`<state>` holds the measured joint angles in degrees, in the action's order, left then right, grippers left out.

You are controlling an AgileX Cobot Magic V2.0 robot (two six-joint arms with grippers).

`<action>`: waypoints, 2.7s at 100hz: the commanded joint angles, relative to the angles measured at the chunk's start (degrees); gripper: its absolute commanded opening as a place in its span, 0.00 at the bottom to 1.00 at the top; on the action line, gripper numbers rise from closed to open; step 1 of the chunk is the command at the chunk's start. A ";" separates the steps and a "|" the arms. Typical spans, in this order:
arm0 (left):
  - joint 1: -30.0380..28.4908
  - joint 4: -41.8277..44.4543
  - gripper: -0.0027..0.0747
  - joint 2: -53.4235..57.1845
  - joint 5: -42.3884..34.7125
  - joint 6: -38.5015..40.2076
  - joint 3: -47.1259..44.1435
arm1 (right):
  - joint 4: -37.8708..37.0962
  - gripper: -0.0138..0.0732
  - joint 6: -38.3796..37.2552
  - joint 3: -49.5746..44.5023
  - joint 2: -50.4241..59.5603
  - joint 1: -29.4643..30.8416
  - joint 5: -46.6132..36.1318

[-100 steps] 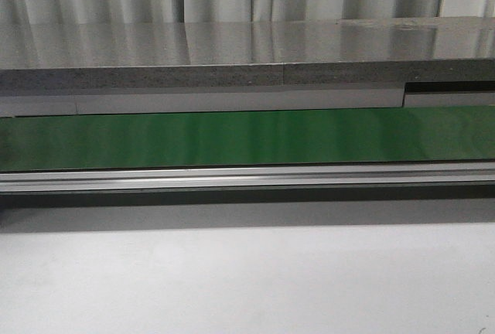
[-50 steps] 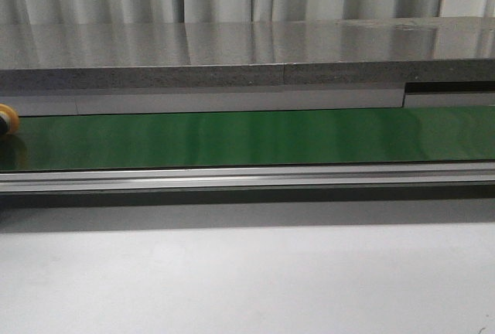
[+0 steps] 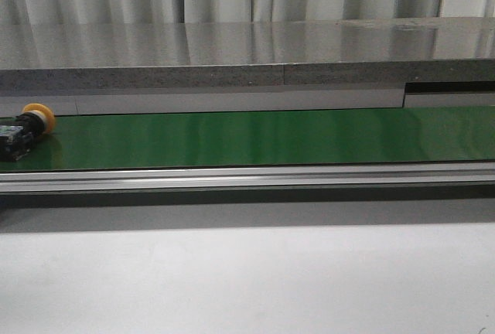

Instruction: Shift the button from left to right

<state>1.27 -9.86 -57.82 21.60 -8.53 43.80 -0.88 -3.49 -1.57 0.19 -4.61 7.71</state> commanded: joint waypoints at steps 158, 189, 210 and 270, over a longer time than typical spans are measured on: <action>0.46 -1.04 0.01 45.07 -13.09 -0.04 -29.62 | -0.33 0.08 0.13 0.94 -1.25 0.15 -8.95; 0.46 -1.04 0.01 45.07 -13.09 -0.04 -29.62 | 3.95 0.08 0.13 7.29 -1.25 0.15 -6.76; 0.46 -1.04 0.01 45.07 -13.09 -0.04 -29.62 | 4.40 0.08 0.13 19.68 -4.37 0.15 9.88; 0.46 -1.04 0.01 45.07 -13.09 -0.04 -29.62 | 4.61 0.08 0.13 46.01 -38.81 0.15 34.87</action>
<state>1.40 -10.33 -12.36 13.17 -8.53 12.63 3.40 -3.49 41.80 -35.49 -4.61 46.31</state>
